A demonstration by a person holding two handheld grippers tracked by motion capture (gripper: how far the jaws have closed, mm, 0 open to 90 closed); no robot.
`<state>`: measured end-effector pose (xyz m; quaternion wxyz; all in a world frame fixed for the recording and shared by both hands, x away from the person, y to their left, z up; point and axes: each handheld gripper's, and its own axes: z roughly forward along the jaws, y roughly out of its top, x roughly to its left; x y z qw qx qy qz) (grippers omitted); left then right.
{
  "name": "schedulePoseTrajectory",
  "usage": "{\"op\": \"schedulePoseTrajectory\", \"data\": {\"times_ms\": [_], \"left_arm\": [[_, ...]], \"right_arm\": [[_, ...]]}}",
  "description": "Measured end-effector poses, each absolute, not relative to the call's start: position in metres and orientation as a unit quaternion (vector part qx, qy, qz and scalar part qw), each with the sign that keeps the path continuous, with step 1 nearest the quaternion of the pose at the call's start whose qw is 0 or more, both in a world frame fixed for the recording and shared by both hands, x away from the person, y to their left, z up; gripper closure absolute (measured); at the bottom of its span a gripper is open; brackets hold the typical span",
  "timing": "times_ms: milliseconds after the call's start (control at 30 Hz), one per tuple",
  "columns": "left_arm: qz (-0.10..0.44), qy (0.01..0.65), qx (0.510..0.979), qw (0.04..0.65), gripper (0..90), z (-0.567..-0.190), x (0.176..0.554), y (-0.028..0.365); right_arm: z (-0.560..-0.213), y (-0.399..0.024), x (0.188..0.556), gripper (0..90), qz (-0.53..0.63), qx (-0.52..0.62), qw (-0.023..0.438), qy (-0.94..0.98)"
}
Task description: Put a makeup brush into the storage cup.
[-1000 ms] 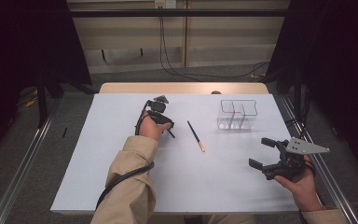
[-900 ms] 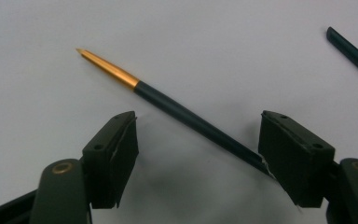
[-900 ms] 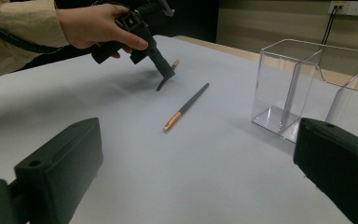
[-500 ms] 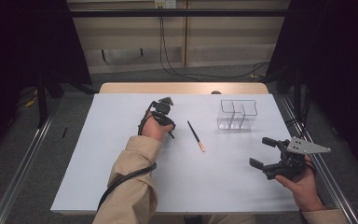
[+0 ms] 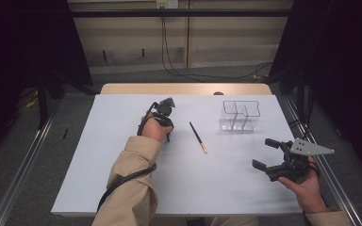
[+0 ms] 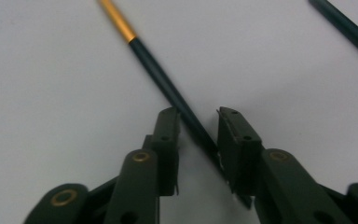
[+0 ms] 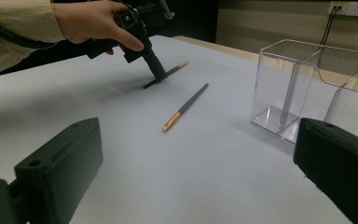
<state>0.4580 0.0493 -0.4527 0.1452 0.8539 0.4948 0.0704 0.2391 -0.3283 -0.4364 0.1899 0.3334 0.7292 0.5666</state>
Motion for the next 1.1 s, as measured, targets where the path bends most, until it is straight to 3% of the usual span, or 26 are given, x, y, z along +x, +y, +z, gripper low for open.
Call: {"op": "schedulePoseTrajectory", "data": {"times_ms": [200, 1100], "left_arm": [[0.05, 0.497, 0.856, 0.131, 84.7, -0.451, 0.4578, 0.0503], [0.041, 0.478, 0.869, 0.118, 85.2, -0.4504, 0.4603, 0.049]], "right_arm": [[-0.4366, -0.3277, 0.2396, 0.8, 0.566, 0.333, 0.19, 0.73], [-0.4367, -0.3289, 0.2396, 0.8, 0.566, 0.333, 0.19, 0.73]]}}
